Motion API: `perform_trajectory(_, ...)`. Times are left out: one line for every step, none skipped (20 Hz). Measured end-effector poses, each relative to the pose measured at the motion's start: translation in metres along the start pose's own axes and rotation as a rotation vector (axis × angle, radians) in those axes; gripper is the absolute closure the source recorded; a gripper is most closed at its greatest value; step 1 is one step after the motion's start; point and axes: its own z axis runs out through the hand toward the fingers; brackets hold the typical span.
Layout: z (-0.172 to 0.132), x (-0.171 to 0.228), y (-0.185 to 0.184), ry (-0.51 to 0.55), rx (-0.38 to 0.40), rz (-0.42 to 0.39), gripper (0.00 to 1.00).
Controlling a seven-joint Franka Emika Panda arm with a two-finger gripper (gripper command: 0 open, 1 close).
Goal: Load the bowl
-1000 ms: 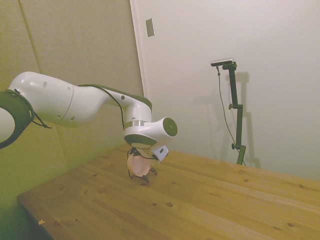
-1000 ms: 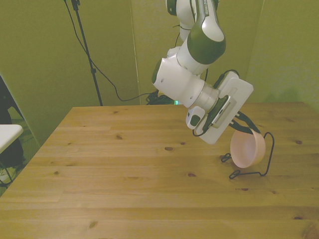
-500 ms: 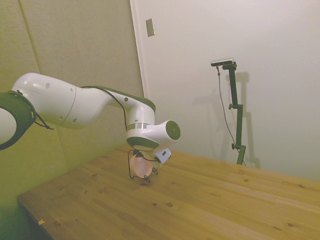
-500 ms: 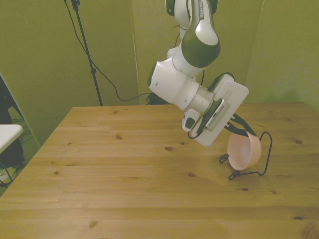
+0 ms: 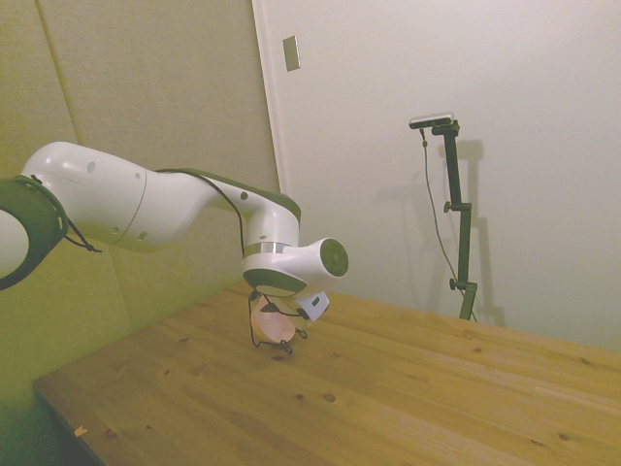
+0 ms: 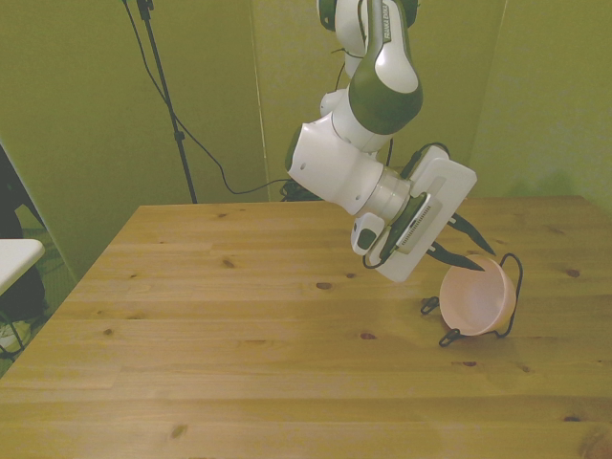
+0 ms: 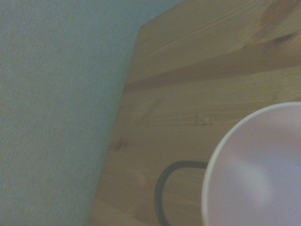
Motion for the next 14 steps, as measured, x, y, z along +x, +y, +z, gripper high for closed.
perform_trajectory(-0.006,-0.004,0.001,0.0,0.004,-0.003,0.0)
perform_trajectory(-0.013,-0.01,0.001,0.002,0.01,-0.005,0.0)
perform_trajectory(-0.024,-0.016,0.002,0.01,0.017,-0.005,0.0)
perform_trajectory(-0.037,-0.024,0.003,0.026,0.023,-0.005,0.0)
perform_trajectory(-0.049,-0.031,0.005,0.041,0.025,-0.006,0.0)
perform_trajectory(-0.061,-0.038,0.007,0.06,0.024,-0.007,0.0)
perform_trajectory(-0.073,-0.045,0.01,0.081,0.016,-0.01,0.0)
perform_trajectory(-0.085,-0.053,0.013,0.111,0.004,-0.014,0.0)
perform_trajectory(-0.095,-0.061,0.017,0.144,-0.015,-0.018,0.0)
perform_trajectory(-0.101,-0.07,0.02,0.174,-0.033,-0.02,0.0)
perform_trajectory(-0.105,-0.079,0.026,0.202,-0.052,-0.014,0.0)
perform_trajectory(-0.106,-0.088,0.032,0.225,-0.067,-0.006,0.0)
perform_trajectory(-0.106,-0.097,0.039,0.243,-0.078,0.007,0.0)
perform_trajectory(-0.105,-0.104,0.046,0.259,-0.087,0.02,0.0)
